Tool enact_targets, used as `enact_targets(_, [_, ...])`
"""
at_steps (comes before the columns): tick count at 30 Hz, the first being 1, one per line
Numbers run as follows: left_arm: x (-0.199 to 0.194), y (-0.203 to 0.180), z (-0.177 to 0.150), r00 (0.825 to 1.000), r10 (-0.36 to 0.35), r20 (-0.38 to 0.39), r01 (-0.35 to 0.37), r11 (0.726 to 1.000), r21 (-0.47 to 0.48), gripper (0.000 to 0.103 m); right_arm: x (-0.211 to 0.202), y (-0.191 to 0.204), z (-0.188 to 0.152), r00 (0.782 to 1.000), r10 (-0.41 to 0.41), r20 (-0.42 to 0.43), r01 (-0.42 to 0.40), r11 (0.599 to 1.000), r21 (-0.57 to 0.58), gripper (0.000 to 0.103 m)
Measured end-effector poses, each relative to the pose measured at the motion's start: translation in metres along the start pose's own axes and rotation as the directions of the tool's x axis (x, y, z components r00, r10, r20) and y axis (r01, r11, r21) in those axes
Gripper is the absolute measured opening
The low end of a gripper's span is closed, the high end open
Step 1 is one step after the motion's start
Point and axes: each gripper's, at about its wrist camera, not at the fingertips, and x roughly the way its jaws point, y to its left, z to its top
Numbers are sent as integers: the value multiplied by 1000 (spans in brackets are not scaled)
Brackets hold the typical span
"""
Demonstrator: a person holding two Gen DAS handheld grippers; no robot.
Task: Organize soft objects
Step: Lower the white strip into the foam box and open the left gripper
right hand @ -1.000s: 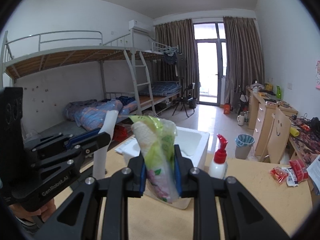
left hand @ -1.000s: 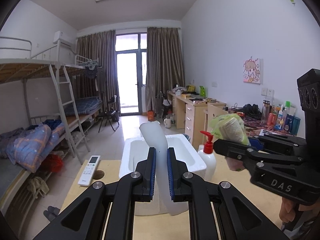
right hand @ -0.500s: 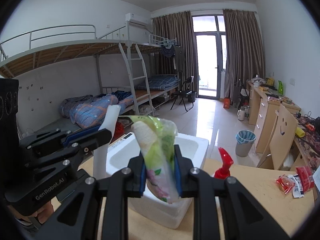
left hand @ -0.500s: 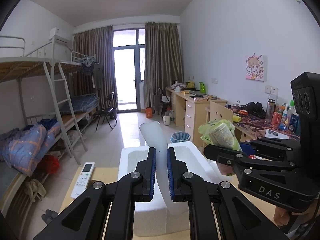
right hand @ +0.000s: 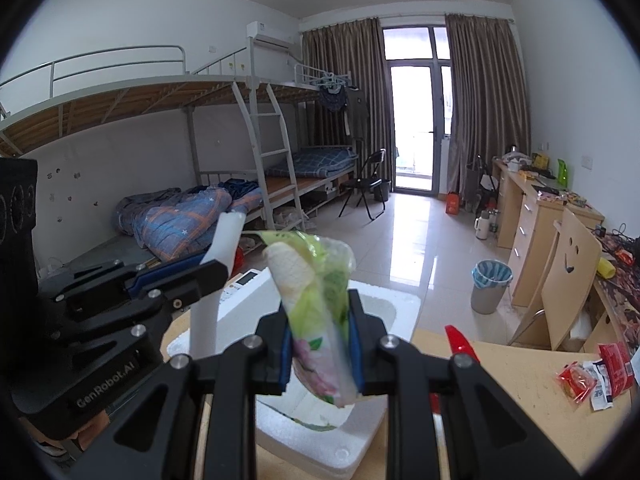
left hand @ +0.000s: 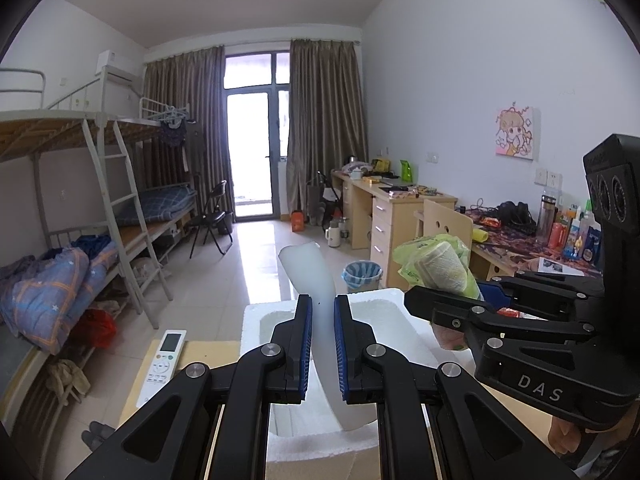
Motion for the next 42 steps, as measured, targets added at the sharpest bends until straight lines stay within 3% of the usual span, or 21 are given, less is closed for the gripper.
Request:
enact_targets(21, [19,4,-5,1000,-13,-27,14,1000,7,12,13,-7,6,1000,6,-30,-6,1000,6,27])
enact_targets(27, [26,8,-5,999,-35,-38,36,999,5,12,13,-7,6,1000,2,-28,-2,1000,8,27])
enact_targets(31, [37,10,-7,991,-117,-67,116,993,-9,12,12,-9,6,1000,-11,-26,11,1000,16,27])
enact_targets(35, [41,5,-10,987,-142,-71,143,990,11,12,8,-11,5,999,-30,-27,31,999,32,27])
enact_targets(42, [39,2,-12,988,-137,-68,139,990,27,12,8,-8,6,999,-35,-18,35,999,30,27])
